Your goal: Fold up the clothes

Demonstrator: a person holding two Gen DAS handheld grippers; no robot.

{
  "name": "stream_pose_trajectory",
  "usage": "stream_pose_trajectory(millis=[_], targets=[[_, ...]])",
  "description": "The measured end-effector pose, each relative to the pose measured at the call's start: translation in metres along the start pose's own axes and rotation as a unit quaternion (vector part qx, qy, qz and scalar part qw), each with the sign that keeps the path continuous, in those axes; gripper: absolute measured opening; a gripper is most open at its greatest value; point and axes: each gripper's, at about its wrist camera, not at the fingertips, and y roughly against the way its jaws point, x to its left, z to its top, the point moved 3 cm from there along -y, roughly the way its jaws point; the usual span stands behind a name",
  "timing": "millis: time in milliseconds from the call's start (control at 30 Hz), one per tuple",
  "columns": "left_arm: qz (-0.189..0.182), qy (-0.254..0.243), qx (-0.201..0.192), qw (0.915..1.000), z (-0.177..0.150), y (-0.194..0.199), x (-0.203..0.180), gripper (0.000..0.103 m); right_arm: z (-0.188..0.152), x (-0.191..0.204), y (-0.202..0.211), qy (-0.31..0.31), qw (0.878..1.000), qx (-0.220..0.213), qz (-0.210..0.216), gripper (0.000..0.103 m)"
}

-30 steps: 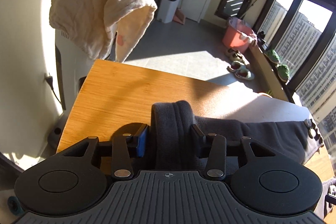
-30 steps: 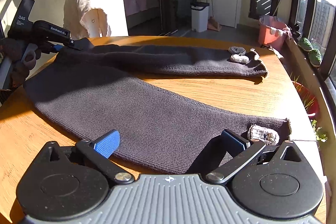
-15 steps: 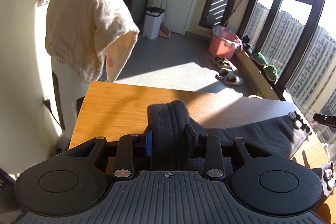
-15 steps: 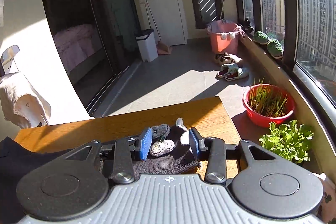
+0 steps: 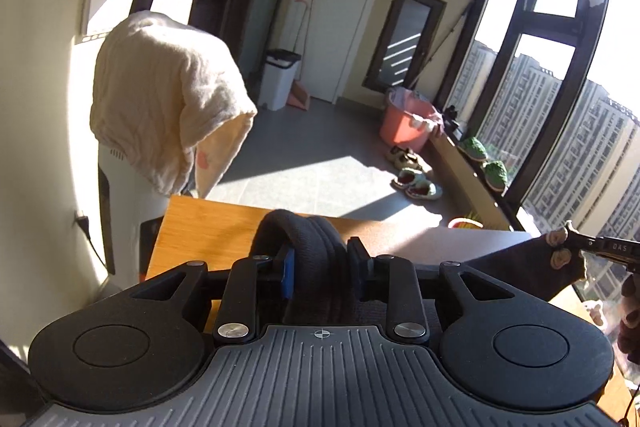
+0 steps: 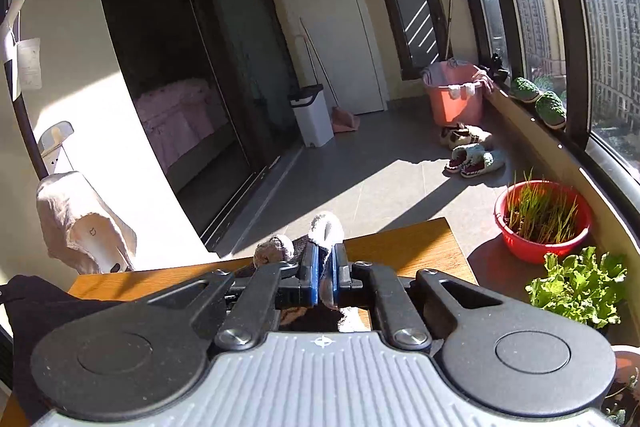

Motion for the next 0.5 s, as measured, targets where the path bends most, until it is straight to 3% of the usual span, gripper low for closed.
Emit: stream_pose_trajectory(millis=[67,133,300,400,467,500], targets=[[-0.012,-0.008,-0.024,0.9996,-0.006,0.030,-0.002,0.026,-0.005,0.000,0.042,0.013,0.999,-0.028,0.009,0.006],[-0.019,-0.028,-0.033,0.9989,-0.025,0.059,-0.006,0.026,-0.019,-0.003,0.071,0.031,0.999,-0.036,-0.008,0.006],[-0.020,-0.046,0.003,0.9987,-0.079,0.104,-0.005,0.028,-0.072,-0.018,0.116,0.052,0.997,-0.006,-0.064,0.006],[-0.011,-0.047,0.024,0.9985,-0.101,0.124,0.004,0.034,-0.092,-0.028,0.132,0.040,0.996,0.007,-0.082,0.006],[-0.019,-0.039,0.020,0.9989,-0.102,0.135,0.011,0.040,-0.094,-0.031,0.134,0.021,0.997,0.011,-0.071,0.009],[-0.023,-0.035,0.014,0.9990,-0.100,0.140,0.013,0.049,-0.095,-0.032,0.135,0.010,0.998,0.012,-0.064,0.010]])
